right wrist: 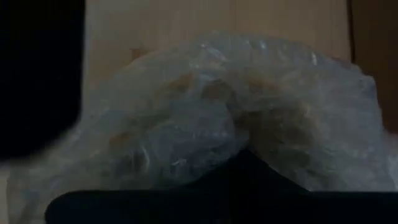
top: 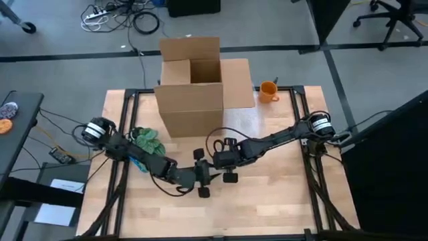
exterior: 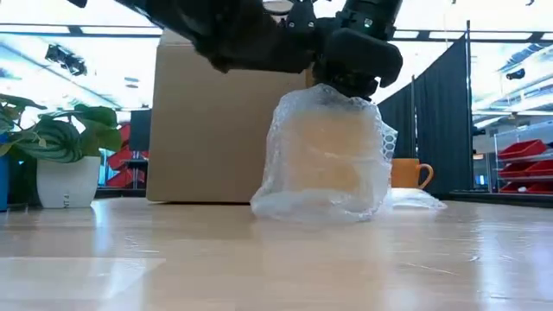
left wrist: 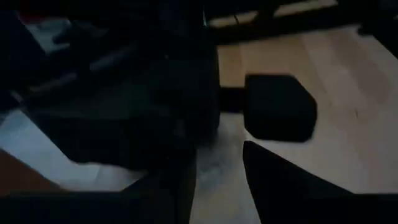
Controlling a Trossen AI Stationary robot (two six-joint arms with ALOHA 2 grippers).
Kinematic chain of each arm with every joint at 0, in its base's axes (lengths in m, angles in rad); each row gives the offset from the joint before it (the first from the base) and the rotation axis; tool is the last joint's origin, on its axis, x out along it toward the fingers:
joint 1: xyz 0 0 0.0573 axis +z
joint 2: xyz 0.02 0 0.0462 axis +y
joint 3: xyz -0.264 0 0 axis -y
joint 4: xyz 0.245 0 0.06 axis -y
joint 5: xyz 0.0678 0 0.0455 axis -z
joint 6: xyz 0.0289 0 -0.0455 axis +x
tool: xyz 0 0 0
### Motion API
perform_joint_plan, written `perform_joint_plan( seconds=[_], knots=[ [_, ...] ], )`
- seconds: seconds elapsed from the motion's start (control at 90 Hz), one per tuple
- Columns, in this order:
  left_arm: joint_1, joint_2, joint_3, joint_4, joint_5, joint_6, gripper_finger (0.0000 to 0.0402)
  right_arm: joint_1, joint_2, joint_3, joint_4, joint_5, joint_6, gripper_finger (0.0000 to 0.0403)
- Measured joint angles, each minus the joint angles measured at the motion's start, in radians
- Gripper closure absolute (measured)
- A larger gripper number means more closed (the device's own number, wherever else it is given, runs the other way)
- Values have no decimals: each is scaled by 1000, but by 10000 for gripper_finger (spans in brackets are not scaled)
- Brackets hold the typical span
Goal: Wrap mug
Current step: Wrap the yellow mug with the bubble wrap
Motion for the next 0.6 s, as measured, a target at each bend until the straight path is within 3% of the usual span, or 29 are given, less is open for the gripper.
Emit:
perform_joint_plan(
  seconds=[0.256,0.6],
  knots=[
    [31,113,0,138,-51,-18,285,5,-29,-3,-3,8,49,403],
    [43,136,2,140,-71,-58,285,5,-97,-6,-18,-3,50,398]
  ],
)
